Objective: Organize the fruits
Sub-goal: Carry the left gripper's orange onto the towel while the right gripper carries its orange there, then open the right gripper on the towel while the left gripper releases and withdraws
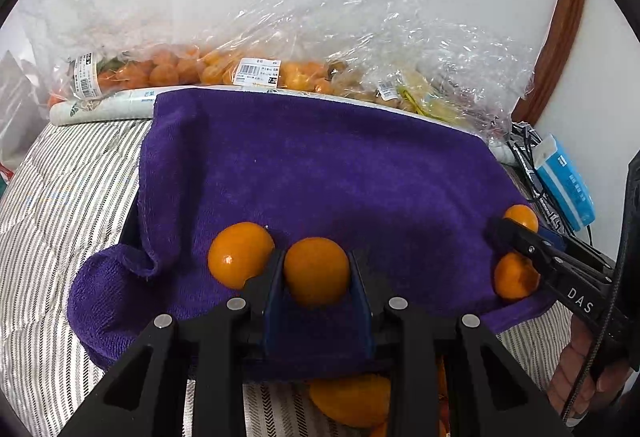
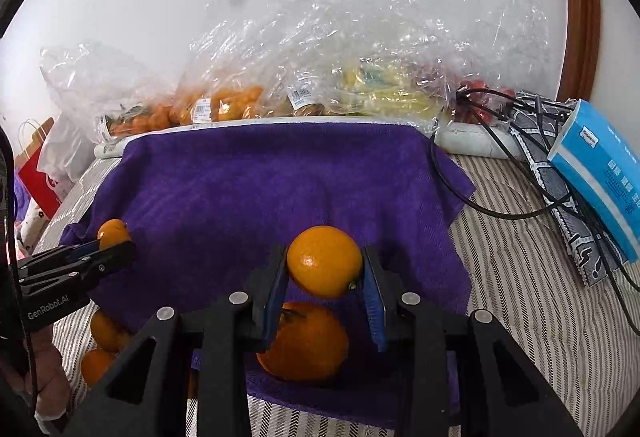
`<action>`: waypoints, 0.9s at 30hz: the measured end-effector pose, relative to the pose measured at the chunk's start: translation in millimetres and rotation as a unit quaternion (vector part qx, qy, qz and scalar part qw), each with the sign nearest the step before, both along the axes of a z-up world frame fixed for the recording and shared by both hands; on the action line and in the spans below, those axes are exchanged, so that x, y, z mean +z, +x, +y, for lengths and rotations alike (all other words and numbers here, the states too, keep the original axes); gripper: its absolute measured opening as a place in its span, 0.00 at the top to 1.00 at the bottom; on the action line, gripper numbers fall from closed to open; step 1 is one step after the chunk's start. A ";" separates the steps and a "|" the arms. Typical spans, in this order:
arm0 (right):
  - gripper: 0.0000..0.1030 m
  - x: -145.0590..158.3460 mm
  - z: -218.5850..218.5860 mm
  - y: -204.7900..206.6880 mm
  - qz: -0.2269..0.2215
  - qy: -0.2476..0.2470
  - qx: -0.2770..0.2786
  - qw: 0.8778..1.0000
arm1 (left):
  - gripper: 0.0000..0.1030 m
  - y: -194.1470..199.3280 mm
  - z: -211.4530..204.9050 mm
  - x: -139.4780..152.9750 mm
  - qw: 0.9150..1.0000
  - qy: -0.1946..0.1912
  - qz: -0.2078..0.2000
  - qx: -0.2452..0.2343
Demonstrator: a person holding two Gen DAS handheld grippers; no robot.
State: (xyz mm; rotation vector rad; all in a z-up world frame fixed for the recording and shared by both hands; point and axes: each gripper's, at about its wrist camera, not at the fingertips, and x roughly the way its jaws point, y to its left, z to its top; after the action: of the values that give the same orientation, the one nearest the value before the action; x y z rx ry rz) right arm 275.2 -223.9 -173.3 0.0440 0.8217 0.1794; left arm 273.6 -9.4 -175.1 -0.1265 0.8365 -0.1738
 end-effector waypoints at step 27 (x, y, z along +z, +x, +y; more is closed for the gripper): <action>0.65 1.0 1.7 -1.5 -0.008 -0.013 0.003 1.000 | 0.71 0.3 0.0 0.4 1.000 -0.002 0.000 -0.002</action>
State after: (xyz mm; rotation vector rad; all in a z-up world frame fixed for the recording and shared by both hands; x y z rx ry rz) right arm 273.8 -222.2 -172.3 0.0164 0.8077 0.1741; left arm 273.9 -9.3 -174.6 -0.1281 0.8362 -0.1784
